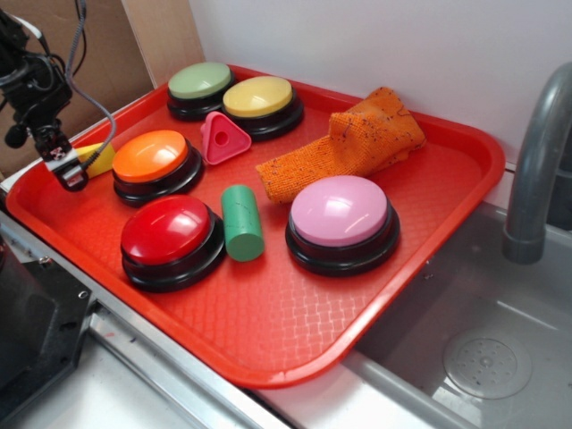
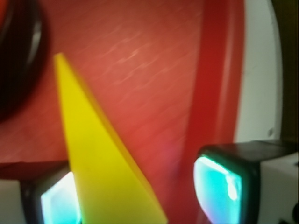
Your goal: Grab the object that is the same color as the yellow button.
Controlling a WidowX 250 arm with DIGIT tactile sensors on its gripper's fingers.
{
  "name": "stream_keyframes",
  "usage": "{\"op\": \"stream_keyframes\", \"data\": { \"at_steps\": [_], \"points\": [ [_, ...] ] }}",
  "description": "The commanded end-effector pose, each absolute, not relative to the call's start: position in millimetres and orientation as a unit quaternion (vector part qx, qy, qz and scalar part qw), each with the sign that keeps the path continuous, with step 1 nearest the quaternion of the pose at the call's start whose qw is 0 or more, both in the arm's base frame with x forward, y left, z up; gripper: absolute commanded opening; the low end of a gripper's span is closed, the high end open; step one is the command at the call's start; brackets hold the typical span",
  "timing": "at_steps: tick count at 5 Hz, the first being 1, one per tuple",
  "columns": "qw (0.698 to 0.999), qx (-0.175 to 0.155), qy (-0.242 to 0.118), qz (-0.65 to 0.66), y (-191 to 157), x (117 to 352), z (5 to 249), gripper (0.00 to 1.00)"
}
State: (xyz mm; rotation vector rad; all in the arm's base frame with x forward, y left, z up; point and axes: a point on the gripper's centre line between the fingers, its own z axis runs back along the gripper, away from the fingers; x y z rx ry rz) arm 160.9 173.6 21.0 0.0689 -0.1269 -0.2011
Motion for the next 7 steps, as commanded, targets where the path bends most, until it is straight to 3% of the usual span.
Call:
{"op": "stream_keyframes", "data": {
  "at_steps": [1,3,5,7],
  "points": [
    [0.987,0.038,-0.059,-0.141,165.8,165.8,29.3,0.0],
    [0.988,0.036,-0.063,-0.134,161.5,170.2,41.4,0.0],
    [0.999,0.019,-0.042,-0.003,120.8,189.2,126.4,0.0],
    [0.998,-0.002,-0.049,0.047,59.0,233.5,159.4,0.0]
  ]
}}
